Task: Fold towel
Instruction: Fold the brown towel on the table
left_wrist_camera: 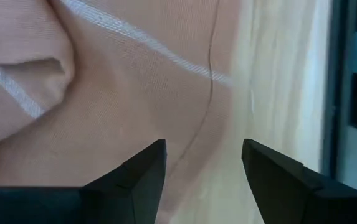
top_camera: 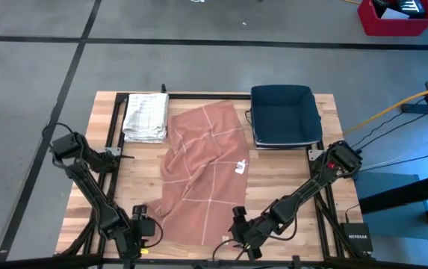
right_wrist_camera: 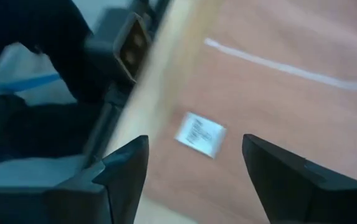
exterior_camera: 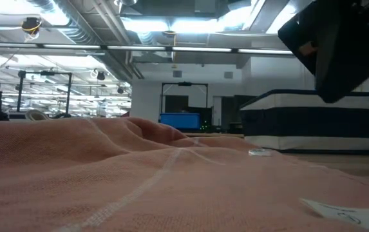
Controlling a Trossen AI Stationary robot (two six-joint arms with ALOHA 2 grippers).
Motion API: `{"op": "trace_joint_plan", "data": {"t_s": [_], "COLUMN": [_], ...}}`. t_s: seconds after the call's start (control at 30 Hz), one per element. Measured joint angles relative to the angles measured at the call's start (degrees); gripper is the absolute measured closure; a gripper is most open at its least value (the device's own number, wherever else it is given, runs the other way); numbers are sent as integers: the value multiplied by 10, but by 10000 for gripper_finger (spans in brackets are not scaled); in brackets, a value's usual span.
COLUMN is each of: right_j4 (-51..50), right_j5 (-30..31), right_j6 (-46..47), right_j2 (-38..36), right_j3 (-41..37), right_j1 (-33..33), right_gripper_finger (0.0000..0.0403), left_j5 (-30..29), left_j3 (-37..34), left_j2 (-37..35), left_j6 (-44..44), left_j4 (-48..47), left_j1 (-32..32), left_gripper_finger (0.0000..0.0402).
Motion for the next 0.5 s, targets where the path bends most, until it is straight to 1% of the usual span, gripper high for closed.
{"op": "trace_joint_plan", "data": {"t_s": [0.1,0.17,0.5], "right_j4": [53,81,78], "right_j5": [-5,2,50], "right_j6": [-3,0,15], "right_j2": [19,33,93], "right_j3": [0,0,0], "right_j1": [8,12,20], "right_gripper_finger": [144,147,151], "left_j5": [0,0,-7], "left_j3": [0,1,1], "left_j2": [20,27,34], "left_j6": [6,5,60], "left_j4": [-8,-11,-14], "left_j1": [1,1,1], "left_gripper_finger": [200,200,200]}}
